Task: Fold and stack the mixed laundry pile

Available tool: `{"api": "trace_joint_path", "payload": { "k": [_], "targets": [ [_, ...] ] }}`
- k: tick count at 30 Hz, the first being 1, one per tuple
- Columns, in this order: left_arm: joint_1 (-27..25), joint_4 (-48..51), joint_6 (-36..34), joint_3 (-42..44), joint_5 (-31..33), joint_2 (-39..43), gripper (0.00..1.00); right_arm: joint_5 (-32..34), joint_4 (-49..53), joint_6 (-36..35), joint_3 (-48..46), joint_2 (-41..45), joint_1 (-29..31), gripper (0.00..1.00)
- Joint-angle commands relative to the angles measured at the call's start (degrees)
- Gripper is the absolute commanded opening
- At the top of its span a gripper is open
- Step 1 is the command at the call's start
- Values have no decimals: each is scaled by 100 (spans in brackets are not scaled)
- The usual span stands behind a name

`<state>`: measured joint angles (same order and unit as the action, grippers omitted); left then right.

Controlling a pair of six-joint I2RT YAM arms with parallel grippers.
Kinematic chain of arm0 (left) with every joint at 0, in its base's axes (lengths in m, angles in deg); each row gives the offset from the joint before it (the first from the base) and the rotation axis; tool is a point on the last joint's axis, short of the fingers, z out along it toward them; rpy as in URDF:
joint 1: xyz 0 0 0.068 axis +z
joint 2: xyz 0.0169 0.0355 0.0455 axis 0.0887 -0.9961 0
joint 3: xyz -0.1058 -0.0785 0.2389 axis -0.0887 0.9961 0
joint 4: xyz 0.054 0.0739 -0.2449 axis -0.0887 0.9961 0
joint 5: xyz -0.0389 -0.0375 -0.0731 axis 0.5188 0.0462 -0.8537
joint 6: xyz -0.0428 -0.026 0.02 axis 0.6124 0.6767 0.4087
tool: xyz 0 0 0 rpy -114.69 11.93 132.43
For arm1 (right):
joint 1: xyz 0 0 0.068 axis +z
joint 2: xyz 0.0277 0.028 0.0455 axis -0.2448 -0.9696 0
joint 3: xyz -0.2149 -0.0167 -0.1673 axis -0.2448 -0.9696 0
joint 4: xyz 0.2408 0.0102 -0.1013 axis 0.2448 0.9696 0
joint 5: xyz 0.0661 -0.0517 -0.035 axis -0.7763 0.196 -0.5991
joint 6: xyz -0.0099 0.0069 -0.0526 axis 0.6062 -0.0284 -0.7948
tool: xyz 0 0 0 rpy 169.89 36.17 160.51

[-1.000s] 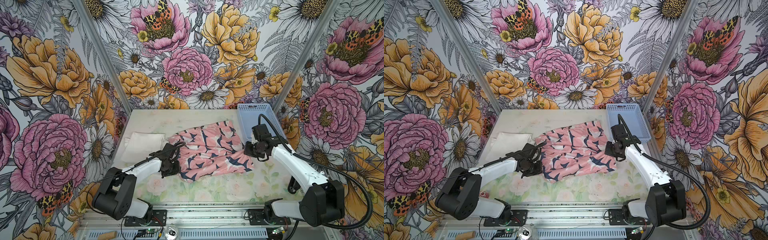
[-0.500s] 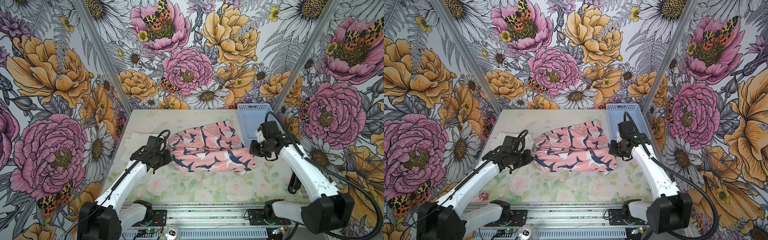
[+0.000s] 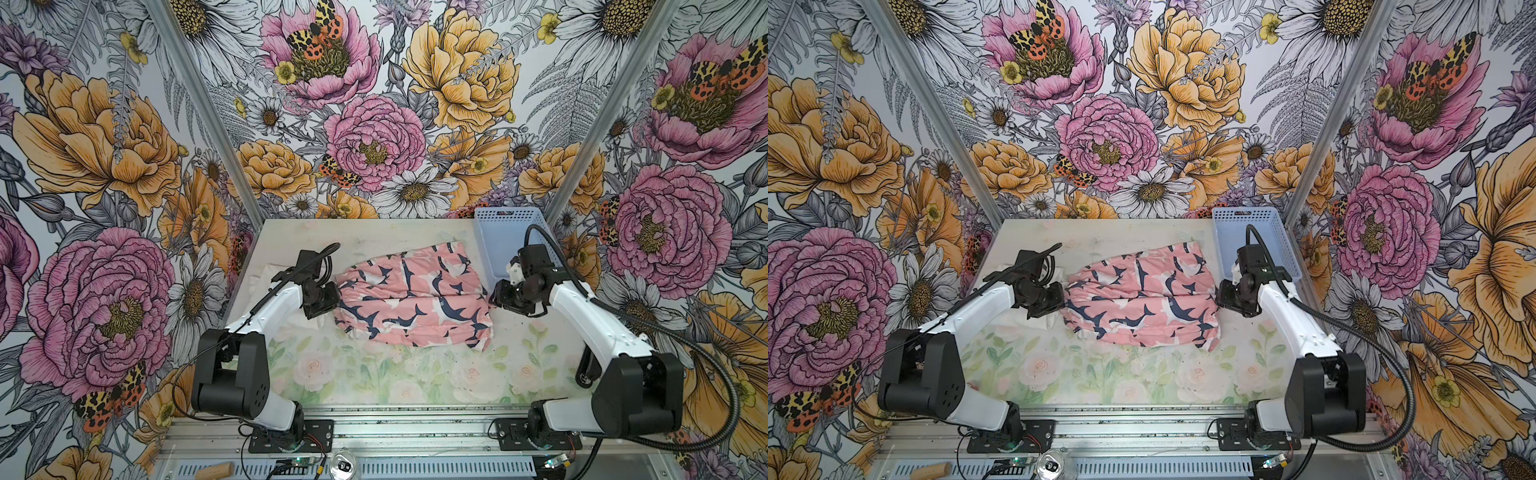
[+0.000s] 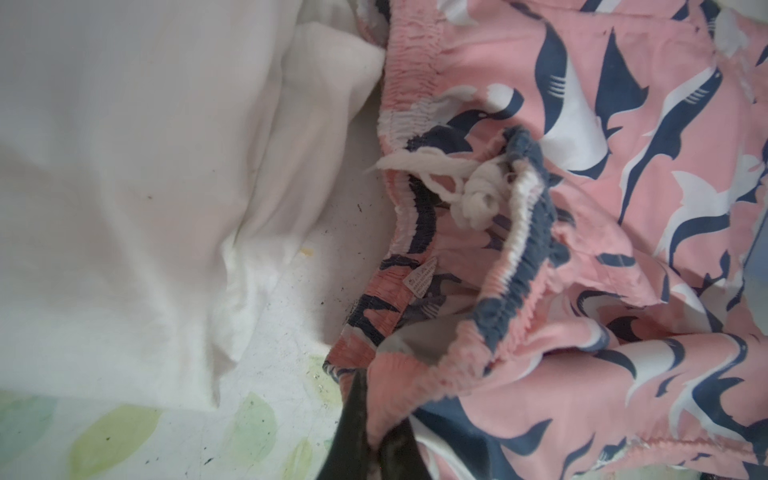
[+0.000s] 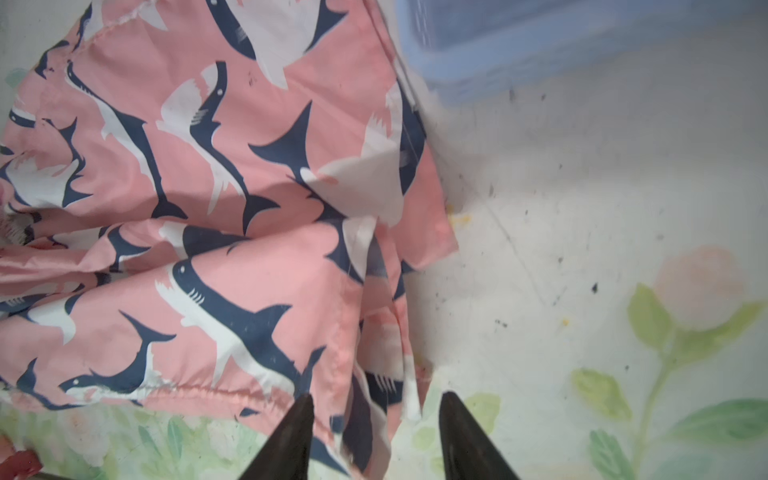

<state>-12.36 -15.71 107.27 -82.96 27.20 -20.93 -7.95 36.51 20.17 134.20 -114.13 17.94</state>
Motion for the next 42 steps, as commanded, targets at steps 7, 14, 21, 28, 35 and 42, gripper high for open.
{"api": "trace_joint_path", "payload": {
  "k": [7, 14, 21, 28, 35, 42],
  "targets": [
    [76, -164, -132, -44, -187, 160, 0, -717, -784, 443, -634, 357, 158, 52],
    [76, -163, -123, -34, -192, 181, 0, -785, -848, 284, -600, 140, 306, 43],
    [101, -159, -137, -6, -227, 199, 0, -864, -832, 292, -802, 191, 457, 14],
    [390, -13, -19, 7, -612, 677, 0, -787, -15, 157, -249, 872, 386, 0],
    [463, 593, -19, -792, -788, 1151, 0, -823, 782, -197, 1271, 925, 160, 0],
    [515, 1240, 66, -837, -822, 1954, 0, -936, 1875, -214, 2172, 1383, 126, 0]
  ]
}}
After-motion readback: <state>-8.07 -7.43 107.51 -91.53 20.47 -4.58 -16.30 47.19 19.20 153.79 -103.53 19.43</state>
